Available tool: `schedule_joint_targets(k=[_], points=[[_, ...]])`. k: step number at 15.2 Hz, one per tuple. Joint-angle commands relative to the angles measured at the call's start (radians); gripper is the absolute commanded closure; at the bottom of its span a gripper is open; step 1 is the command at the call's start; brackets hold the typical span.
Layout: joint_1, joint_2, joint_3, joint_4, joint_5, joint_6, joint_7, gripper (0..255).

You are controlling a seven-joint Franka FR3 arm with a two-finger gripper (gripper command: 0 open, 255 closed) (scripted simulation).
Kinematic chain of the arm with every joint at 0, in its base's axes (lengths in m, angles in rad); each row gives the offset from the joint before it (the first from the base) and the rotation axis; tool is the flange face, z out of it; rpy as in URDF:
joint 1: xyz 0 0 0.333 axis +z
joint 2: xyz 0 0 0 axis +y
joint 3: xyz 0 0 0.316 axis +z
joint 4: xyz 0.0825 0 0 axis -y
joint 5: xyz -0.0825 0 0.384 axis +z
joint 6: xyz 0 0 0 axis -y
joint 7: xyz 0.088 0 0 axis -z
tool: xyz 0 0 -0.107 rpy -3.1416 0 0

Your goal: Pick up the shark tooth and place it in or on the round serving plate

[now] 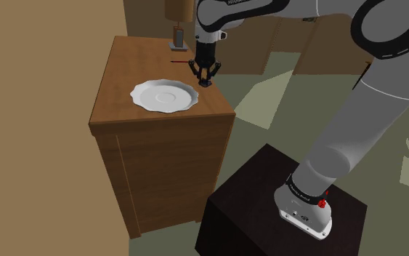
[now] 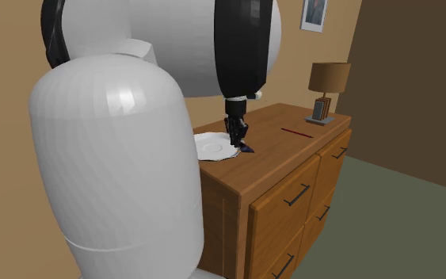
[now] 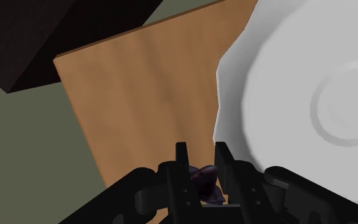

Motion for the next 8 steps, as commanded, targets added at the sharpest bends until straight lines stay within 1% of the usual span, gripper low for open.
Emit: schedule_joint_targets(k=[1,5,8], points=[[0.000,-0.004,0.000,0.024,0.000,-0.029,-0.001,255],[0.000,-0.008,0.000,0.070,0.001,-0.079,-0.003,255],[0.030,0.069,0.029,0.170,-0.004,-0.103,0.057,255]])
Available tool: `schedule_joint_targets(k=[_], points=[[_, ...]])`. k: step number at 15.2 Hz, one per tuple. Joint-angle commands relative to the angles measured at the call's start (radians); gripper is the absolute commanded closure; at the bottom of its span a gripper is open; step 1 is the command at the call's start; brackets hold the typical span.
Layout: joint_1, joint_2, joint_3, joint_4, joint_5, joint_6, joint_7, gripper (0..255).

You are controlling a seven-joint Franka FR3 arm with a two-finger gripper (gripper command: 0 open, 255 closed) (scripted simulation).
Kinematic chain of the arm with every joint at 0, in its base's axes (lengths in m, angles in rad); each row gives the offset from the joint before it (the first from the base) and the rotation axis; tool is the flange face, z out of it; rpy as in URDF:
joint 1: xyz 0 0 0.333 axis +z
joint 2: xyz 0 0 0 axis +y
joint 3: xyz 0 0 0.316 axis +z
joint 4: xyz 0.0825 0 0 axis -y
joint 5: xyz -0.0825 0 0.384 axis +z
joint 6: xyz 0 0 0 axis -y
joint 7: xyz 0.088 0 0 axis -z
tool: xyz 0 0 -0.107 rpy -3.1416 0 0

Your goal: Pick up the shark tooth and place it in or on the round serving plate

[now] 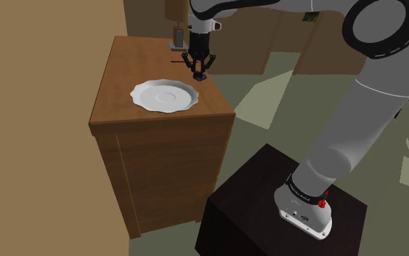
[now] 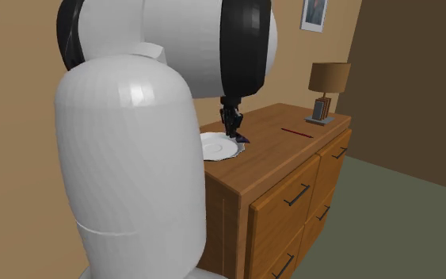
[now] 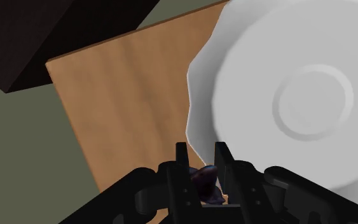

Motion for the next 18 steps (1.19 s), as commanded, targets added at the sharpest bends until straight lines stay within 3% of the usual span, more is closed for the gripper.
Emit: schedule_joint_targets(k=[1,6,10,18], points=[[0.019,0.045,0.017,0.067,-0.004,-0.024,0.037,255],[0.078,0.199,0.055,0.279,-0.026,-0.087,0.132,255],[0.139,0.355,0.075,0.510,-0.054,-0.165,0.201,255],[0.134,0.344,0.073,0.386,-0.053,-0.052,0.203,255]])
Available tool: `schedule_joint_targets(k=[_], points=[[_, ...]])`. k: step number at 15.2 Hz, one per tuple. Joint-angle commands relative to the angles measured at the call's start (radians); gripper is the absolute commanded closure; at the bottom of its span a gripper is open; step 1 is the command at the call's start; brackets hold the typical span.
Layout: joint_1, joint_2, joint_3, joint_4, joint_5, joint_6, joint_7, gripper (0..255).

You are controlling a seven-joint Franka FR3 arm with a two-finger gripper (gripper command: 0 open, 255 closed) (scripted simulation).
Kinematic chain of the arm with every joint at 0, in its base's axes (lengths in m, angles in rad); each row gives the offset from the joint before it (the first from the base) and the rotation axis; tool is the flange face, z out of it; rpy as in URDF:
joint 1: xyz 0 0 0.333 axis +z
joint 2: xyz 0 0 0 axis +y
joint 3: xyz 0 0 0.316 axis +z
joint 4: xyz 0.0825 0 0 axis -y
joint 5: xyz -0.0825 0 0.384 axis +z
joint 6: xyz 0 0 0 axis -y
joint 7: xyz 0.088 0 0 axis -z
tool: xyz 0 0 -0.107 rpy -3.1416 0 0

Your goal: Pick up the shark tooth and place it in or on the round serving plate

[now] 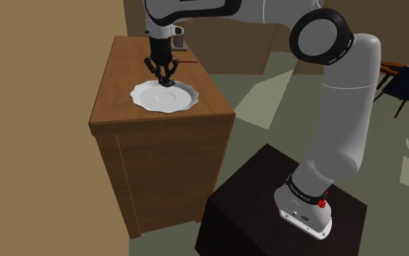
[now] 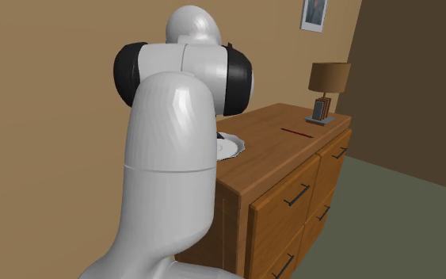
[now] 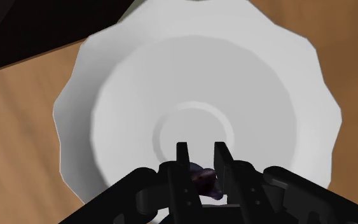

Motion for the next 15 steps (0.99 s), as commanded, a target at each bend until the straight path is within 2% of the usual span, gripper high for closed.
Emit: schedule_joint_targets(k=[1,7,15], points=[[-0.001,0.002,0.000,-0.025,0.000,0.027,0.001,255],[-0.003,0.007,-0.002,-0.098,-0.002,0.105,0.004,255],[-0.003,0.007,-0.001,-0.098,-0.002,0.105,0.004,255]])
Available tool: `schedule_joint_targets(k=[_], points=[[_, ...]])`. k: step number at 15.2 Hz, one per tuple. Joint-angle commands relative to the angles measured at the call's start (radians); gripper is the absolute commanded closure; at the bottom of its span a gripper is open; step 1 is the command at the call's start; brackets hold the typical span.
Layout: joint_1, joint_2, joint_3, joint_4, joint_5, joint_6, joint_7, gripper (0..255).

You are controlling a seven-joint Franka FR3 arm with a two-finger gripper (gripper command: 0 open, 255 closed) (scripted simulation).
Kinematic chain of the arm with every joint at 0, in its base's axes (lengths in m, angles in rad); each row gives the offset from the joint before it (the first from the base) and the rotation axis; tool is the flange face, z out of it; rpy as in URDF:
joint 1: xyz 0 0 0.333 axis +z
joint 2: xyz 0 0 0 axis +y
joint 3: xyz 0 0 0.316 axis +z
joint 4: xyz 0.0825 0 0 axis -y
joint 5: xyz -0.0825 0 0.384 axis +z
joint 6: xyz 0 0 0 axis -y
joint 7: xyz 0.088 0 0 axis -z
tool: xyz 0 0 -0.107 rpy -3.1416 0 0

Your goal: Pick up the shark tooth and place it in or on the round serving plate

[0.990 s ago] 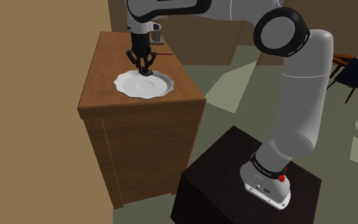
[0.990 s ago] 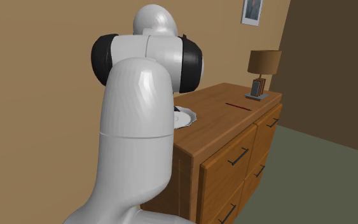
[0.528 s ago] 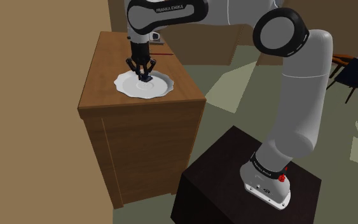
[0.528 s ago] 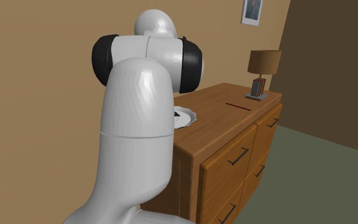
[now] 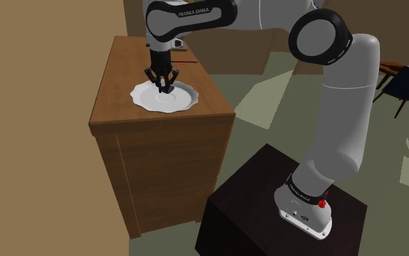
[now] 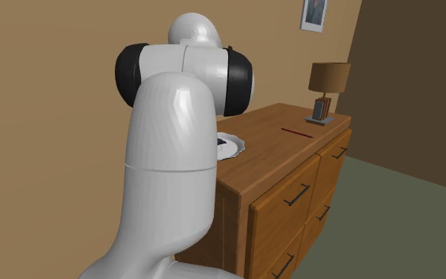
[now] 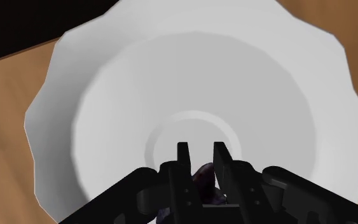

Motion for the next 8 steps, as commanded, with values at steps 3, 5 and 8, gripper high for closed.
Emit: schedule_joint_targets(k=[3,5,8], points=[[0.000,0.000,0.000,0.000,0.000,0.000,0.000,0],[0.000,0.000,0.000,0.000,0.000,0.000,0.000,0],[0.003,0.002,0.001,0.070,0.001,-0.068,-0.001,0]])
